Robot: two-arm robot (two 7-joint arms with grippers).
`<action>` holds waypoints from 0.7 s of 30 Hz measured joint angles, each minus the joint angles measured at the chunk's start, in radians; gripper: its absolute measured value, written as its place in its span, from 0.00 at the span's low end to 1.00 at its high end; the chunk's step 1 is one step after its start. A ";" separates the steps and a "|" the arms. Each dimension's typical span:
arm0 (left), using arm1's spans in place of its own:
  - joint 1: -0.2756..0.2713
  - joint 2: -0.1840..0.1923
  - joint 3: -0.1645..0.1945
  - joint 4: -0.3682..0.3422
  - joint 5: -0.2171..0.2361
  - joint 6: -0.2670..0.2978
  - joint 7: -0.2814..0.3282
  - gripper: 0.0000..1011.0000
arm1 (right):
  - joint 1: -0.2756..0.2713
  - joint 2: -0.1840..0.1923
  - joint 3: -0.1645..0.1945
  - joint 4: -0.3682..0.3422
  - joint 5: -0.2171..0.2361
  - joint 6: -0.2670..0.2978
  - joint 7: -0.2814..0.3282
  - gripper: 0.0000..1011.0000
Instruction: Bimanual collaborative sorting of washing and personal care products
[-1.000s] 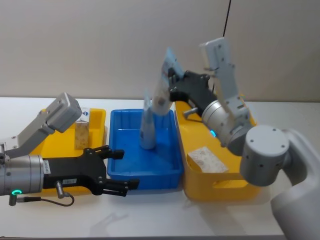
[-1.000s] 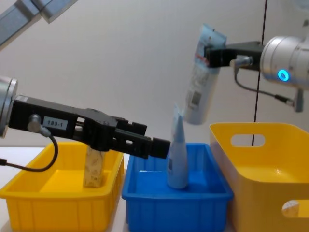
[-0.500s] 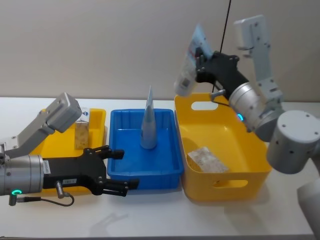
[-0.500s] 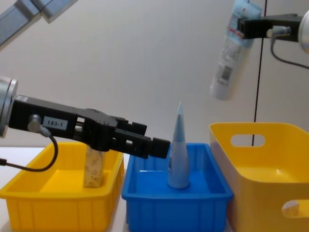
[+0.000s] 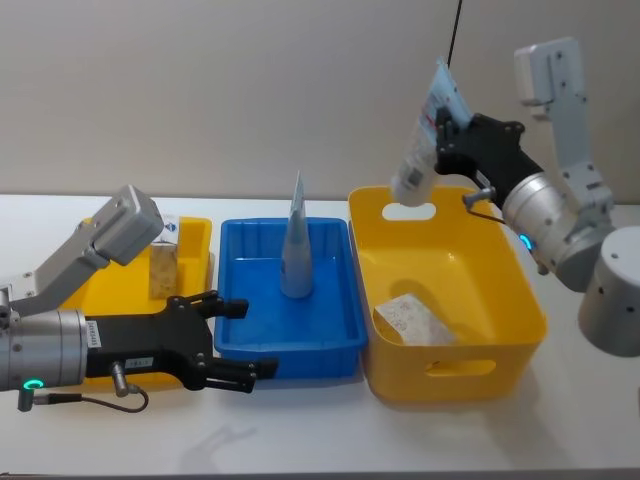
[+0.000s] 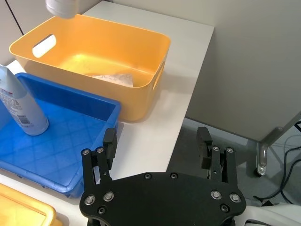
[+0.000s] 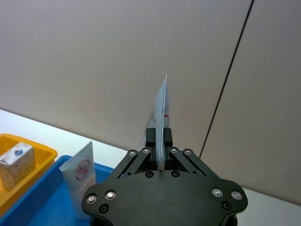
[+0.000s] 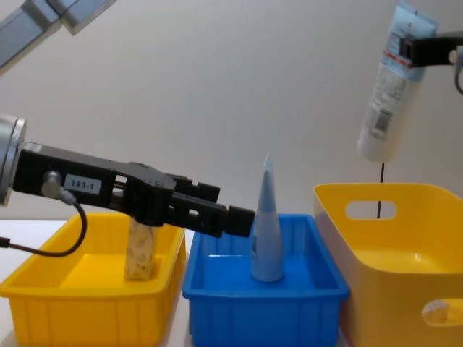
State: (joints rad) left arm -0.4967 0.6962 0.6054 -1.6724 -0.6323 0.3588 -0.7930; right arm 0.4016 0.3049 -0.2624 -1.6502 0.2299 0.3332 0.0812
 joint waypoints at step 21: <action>0.000 0.000 0.000 0.000 0.000 0.000 0.000 0.99 | -0.032 0.026 0.029 -0.019 -0.002 0.029 0.002 0.56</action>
State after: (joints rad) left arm -0.4967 0.6961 0.6054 -1.6724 -0.6323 0.3588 -0.7930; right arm 0.3692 0.3305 -0.2329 -1.6688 0.2278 0.3618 0.0827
